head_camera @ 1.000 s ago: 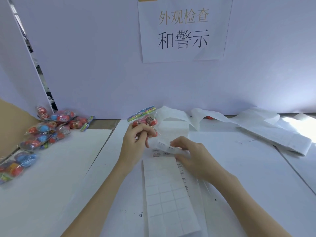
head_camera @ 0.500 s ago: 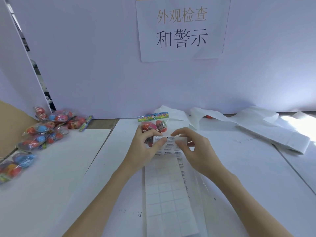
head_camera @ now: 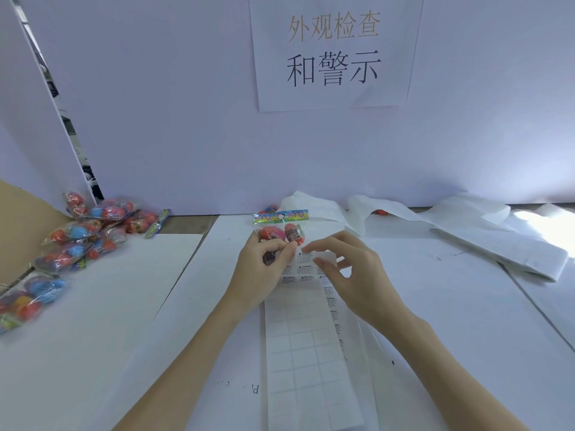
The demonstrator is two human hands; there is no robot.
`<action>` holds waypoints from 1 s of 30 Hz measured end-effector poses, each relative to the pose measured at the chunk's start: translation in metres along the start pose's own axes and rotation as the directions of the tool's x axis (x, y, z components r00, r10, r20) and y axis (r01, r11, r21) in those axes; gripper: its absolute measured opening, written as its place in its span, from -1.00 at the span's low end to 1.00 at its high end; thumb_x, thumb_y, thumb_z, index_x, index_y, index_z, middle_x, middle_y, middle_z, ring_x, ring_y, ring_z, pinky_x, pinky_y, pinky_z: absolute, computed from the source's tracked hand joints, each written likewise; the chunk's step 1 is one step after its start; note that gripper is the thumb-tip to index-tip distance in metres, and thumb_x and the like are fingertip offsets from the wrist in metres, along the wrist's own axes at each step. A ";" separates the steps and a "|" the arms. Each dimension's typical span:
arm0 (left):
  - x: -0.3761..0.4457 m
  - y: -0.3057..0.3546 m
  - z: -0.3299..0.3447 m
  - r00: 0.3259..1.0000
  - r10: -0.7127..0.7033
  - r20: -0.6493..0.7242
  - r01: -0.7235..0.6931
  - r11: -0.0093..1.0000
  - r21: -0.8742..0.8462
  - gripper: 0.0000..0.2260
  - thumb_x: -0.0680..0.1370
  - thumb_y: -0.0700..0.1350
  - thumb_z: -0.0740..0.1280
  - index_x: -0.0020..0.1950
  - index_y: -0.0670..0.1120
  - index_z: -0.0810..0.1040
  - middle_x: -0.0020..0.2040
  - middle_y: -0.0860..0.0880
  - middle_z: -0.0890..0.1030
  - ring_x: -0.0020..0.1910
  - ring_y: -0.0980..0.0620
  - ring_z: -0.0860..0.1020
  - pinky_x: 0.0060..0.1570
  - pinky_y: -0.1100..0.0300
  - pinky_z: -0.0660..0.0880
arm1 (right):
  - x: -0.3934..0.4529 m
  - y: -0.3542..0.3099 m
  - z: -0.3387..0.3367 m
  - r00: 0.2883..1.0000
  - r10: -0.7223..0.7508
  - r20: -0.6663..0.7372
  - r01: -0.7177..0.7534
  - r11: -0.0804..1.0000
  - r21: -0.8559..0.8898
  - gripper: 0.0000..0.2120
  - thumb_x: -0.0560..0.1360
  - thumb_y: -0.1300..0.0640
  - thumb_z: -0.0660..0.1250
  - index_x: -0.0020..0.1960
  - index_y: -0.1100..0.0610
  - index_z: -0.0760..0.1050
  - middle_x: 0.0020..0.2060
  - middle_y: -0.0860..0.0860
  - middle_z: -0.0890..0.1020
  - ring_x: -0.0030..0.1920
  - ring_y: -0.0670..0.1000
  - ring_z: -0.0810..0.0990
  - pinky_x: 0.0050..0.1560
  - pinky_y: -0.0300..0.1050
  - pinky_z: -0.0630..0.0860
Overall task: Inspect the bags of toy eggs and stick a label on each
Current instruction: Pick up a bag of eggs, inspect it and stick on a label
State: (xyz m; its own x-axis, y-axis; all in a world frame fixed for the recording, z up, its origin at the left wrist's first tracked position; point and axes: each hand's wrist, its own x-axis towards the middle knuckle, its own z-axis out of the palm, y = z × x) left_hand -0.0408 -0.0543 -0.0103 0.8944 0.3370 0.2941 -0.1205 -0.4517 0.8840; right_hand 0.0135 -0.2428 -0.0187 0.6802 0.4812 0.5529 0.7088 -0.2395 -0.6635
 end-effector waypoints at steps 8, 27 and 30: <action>0.000 0.001 0.000 0.999 0.041 -0.035 -0.040 0.999 0.025 -0.83 0.61 -0.08 0.45 -0.18 0.10 0.69 0.04 -0.08 0.49 -0.03 0.24 0.53 -0.07 0.47 0.41 | -0.001 0.001 0.003 0.999 0.013 0.043 -0.012 1.000 -0.013 -0.56 0.63 0.27 0.36 0.29 -0.26 0.57 -0.04 -0.16 0.54 0.02 -0.03 0.59 -0.02 -0.20 0.56; 0.000 0.000 0.001 0.998 0.052 -0.043 -0.051 0.998 0.028 -0.83 0.60 -0.08 0.45 -0.19 0.05 0.69 0.02 -0.04 0.49 -0.02 0.24 0.53 -0.08 0.48 0.42 | -0.002 -0.005 0.001 0.996 0.048 0.077 -0.047 0.999 -0.020 -0.67 0.61 0.25 0.40 0.06 -0.22 0.66 -0.02 -0.17 0.54 0.01 -0.06 0.58 -0.01 -0.23 0.51; 0.000 0.000 0.001 0.998 0.047 -0.043 -0.046 0.999 0.019 -0.86 0.61 -0.08 0.46 -0.15 0.03 0.71 0.02 -0.04 0.50 -0.01 0.22 0.54 -0.08 0.48 0.42 | -0.002 -0.010 0.001 1.000 0.016 0.024 -0.015 0.999 -0.032 -0.82 0.56 0.20 0.48 0.00 -0.10 0.65 0.05 -0.12 0.53 0.10 -0.09 0.57 0.04 -0.31 0.45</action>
State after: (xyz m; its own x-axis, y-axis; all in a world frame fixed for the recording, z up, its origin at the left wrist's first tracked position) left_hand -0.0403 -0.0549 -0.0111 0.8682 0.3507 0.3509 -0.1536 -0.4827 0.8622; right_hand 0.0042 -0.2404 -0.0139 0.6868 0.4977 0.5297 0.7038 -0.2735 -0.6556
